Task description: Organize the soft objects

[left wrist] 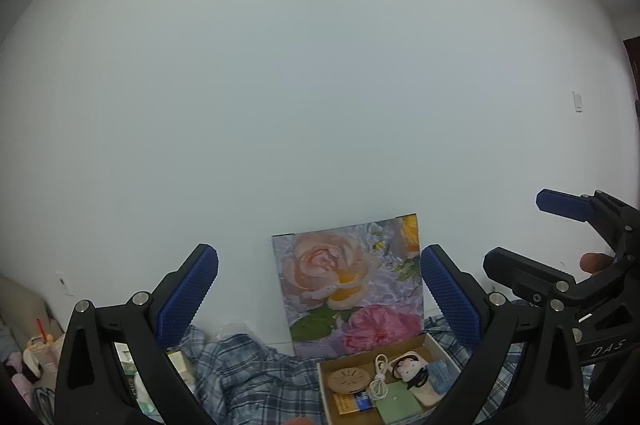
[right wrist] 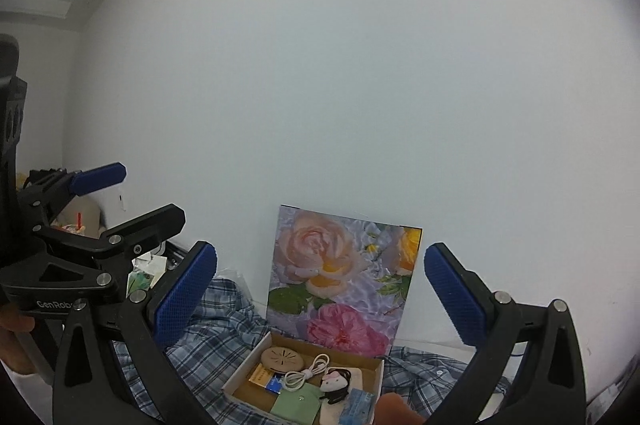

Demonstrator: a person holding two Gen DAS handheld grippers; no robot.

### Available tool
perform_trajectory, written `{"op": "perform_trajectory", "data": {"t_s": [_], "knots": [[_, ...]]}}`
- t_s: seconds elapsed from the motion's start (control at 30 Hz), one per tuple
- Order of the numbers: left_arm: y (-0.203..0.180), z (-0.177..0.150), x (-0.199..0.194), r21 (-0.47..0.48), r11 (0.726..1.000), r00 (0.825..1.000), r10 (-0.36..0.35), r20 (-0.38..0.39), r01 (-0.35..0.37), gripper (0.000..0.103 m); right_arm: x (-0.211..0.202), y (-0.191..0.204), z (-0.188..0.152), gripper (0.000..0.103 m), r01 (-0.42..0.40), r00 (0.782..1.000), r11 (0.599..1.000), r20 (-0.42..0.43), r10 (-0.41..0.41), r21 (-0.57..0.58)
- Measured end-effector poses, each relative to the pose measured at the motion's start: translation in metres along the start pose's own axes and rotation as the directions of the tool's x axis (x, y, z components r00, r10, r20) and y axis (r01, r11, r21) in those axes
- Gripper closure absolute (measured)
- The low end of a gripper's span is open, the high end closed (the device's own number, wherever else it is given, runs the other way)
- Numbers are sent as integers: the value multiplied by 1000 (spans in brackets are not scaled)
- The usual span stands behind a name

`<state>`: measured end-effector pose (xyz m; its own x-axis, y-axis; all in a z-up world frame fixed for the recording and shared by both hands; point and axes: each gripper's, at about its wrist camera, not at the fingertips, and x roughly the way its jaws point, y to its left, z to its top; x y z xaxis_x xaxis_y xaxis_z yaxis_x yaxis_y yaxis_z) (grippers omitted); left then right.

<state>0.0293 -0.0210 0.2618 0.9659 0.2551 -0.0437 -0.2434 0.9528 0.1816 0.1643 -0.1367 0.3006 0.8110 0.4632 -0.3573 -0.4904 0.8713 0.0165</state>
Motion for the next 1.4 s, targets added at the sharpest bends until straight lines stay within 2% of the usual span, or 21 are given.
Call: {"op": "perform_trajectory", "data": {"t_s": [0.2, 0.33, 0.6, 0.73, 0.9, 1.0, 1.17, 1.27, 1.4], "knots": [[11, 5, -28, -15, 1000, 1000, -5, 8, 5, 1, -27, 16, 1, 0, -15, 1000, 1000, -13, 16, 4], [9, 5, -50, -5, 1000, 1000, -2, 7, 2, 1, -47, 27, -4, 0, 29, 999, 999, -29, -30, -28], [1, -19, -81, -29, 999, 998, -47, -36, 46, 1, -81, 36, -35, 0, 31, 997, 1000, -68, -31, -3], [-8, -42, -96, -24, 997, 995, -70, -67, 68, 1, -93, 38, -60, 0, 22, 996, 1000, -87, -21, 10], [-18, -72, -98, -38, 996, 990, -80, -117, 76, 1, -101, 47, -95, 0, 66, 990, 998, -121, -66, -2], [-29, -97, -97, -18, 998, 987, -65, -148, 63, 1, -101, 50, -119, 0, 54, 988, 999, -147, -54, -3], [-34, -134, -96, -53, 996, 976, -87, -202, 78, 1, -98, 47, -156, 0, 30, 984, 999, -179, -24, 33], [-42, -155, -90, -7, 999, 973, -46, -224, 46, 1, -86, 44, -180, 0, 17, 979, 999, -202, -9, 39], [-47, -181, -77, 14, 999, 968, -31, -247, 36, 1, -70, 38, -208, 0, 5, 973, 996, -230, 15, 87]]}}
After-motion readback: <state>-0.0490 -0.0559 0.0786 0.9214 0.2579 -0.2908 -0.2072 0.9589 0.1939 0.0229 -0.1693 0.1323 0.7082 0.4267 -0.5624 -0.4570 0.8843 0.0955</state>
